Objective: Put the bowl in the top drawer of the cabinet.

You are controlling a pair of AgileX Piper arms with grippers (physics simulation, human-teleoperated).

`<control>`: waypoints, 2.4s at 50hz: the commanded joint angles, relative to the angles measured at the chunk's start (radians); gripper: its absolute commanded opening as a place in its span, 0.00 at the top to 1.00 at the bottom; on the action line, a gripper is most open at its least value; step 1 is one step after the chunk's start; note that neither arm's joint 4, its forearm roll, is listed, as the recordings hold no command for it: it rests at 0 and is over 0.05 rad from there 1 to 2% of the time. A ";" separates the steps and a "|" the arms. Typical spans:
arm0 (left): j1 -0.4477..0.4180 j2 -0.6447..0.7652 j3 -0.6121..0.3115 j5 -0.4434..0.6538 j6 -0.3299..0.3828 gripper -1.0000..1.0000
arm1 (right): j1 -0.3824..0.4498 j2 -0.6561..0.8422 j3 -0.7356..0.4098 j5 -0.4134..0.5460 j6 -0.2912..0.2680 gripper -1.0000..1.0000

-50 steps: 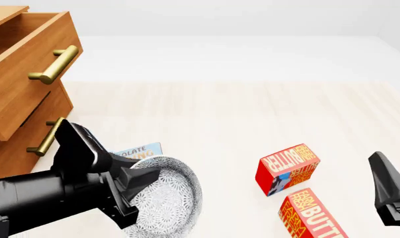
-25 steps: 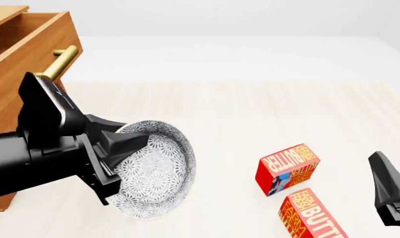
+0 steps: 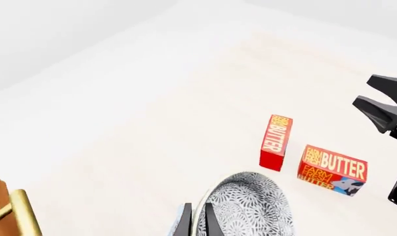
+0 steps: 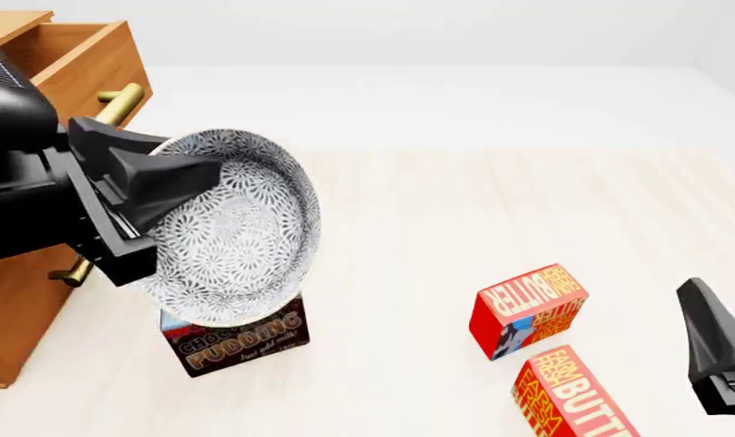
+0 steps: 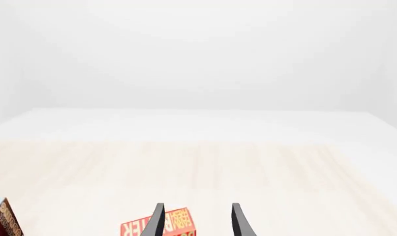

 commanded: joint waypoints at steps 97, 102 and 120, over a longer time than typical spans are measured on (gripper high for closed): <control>0.349 -0.166 -0.538 0.268 0.136 1.00 | 0.004 0.000 0.000 -0.017 0.001 0.00; 0.359 -0.156 -0.557 0.271 0.123 1.00 | 0.004 0.000 0.000 -0.015 0.003 0.00; 0.443 -0.125 -0.595 0.281 0.006 1.00 | 0.004 0.000 0.000 -0.017 0.003 0.00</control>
